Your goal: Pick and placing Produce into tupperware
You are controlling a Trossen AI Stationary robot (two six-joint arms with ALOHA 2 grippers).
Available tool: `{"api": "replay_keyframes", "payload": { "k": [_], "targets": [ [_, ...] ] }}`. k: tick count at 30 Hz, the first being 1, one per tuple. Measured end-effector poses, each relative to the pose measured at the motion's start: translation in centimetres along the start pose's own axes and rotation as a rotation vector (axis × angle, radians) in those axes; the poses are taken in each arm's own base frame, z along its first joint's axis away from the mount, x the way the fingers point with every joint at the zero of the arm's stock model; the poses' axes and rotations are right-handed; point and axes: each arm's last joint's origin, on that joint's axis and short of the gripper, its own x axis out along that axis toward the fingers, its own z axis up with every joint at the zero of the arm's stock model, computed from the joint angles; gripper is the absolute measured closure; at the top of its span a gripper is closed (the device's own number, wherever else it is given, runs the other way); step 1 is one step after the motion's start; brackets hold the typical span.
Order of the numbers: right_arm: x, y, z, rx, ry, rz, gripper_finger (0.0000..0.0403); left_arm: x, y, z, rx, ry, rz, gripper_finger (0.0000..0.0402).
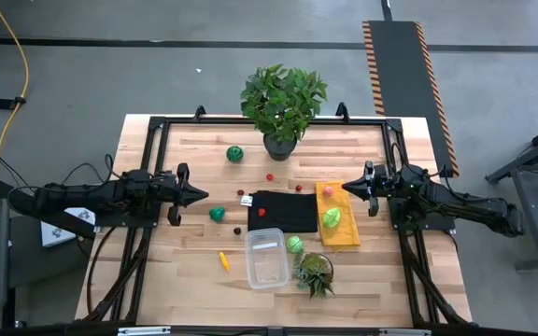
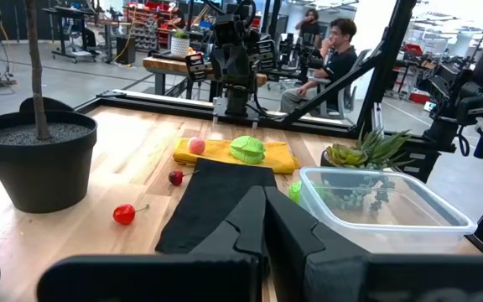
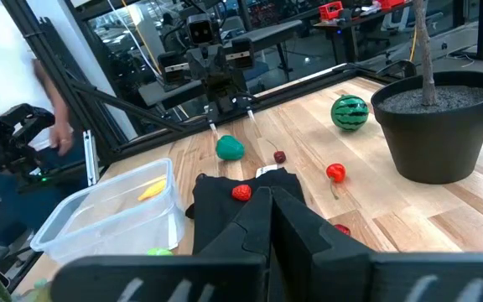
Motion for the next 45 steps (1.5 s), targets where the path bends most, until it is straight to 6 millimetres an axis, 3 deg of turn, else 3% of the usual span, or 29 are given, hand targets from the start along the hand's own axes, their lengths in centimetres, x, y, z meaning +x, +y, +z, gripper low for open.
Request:
{"api": "replay_keyframes", "payload": {
  "k": [36, 45],
  "targets": [
    [0.0, 0.0, 0.0, 0.000, 0.000, 0.000, 0.0402, 0.0, 0.0, 0.1, 0.001, -0.015, 0.012, 0.0401],
    [0.0, 0.0, 0.0, 0.000, 0.000, 0.000, 0.0402, -0.1, -0.1, 1.0, -0.385, -0.110, -0.017, 0.0401]
  ]
}}
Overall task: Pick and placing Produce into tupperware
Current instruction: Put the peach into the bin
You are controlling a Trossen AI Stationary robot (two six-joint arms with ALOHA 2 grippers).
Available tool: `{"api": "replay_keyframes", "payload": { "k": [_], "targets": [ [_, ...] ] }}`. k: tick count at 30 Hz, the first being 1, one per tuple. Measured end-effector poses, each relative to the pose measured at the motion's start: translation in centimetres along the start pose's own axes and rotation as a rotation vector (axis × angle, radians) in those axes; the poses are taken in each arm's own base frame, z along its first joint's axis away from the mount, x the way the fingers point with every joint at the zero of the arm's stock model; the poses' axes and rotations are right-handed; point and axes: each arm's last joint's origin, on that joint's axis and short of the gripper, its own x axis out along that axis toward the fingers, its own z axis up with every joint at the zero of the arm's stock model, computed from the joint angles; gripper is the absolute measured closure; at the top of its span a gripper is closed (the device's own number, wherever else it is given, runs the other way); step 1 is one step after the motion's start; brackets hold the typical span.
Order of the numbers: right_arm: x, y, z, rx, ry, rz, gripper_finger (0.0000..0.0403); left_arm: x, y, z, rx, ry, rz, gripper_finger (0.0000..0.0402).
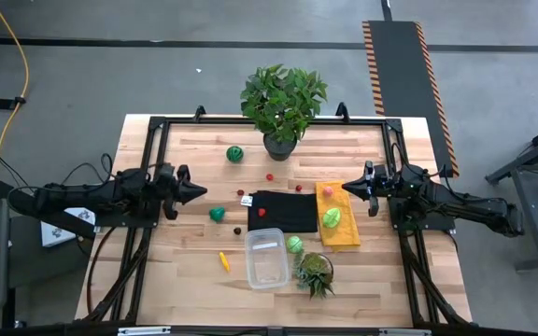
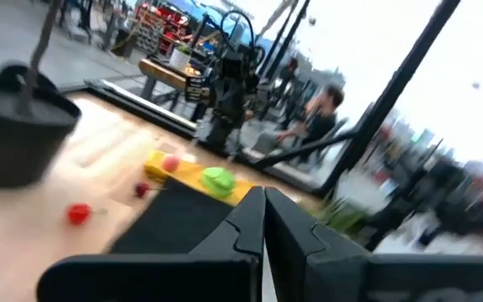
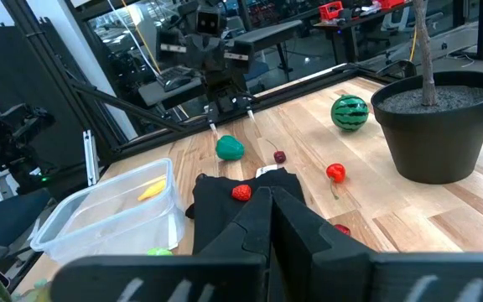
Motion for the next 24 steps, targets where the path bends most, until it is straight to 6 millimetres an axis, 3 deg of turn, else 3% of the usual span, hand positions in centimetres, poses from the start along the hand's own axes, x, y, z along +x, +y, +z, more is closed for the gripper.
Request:
{"api": "replay_keyframes", "payload": {
  "k": [19, 24],
  "targets": [
    [0.00, 0.00, 0.00, -0.018, 0.000, -0.001, 0.0402, 0.00, 0.14, 0.06, -0.839, -0.041, 0.032, 0.0401],
    [0.00, -0.01, -0.01, -0.069, 0.000, -0.003, 0.0402, 0.00, 0.13, 0.07, -0.972, -0.044, 0.029, 0.0401]
  ]
}}
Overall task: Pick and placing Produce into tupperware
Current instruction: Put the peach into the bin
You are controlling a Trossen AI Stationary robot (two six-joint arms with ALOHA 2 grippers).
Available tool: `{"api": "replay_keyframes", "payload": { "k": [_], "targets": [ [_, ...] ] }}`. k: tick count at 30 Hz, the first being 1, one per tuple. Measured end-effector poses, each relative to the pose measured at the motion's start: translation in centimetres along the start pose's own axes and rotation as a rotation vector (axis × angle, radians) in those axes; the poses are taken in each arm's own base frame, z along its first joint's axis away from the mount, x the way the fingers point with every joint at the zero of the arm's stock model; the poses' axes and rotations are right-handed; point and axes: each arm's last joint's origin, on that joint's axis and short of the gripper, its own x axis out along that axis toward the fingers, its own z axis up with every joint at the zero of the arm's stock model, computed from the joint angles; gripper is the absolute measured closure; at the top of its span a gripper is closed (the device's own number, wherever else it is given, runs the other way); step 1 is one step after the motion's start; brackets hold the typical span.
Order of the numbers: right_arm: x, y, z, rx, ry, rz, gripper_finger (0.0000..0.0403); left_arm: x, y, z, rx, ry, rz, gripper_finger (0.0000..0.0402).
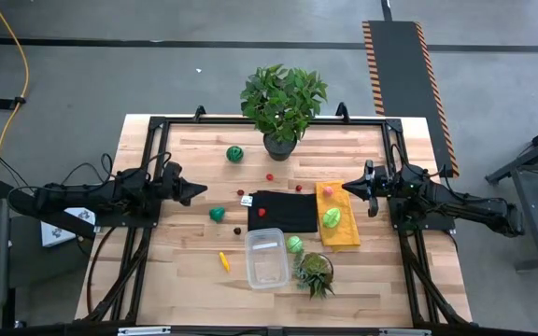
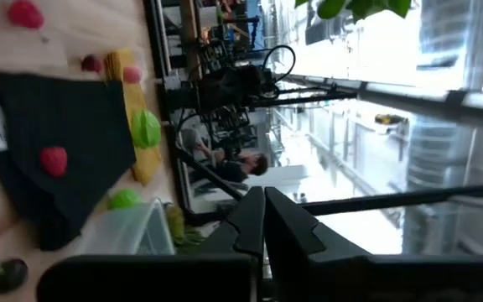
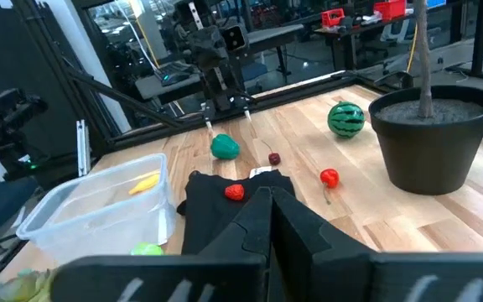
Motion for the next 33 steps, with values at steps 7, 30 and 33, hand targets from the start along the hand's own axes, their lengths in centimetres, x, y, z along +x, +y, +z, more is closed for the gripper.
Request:
{"api": "replay_keyframes", "payload": {
  "k": [7, 30, 33],
  "targets": [
    [0.0, 0.0, 0.2, 0.336, -0.015, 0.007, 0.0402, 0.0, 0.0, 0.1, -0.092, -0.022, 0.001, 0.0401],
    [-1.9, 1.5, 8.2, 0.727, -0.317, -0.102, 0.0402, -0.1, 0.8, 0.7, 0.029, -0.242, 0.101, 0.0401],
    [-2.5, 2.1, 10.1, 0.652, -0.123, -0.239, 0.0402, -0.1, 0.8, 0.6, 0.087, -0.233, 0.107, 0.0401]
  ]
}}
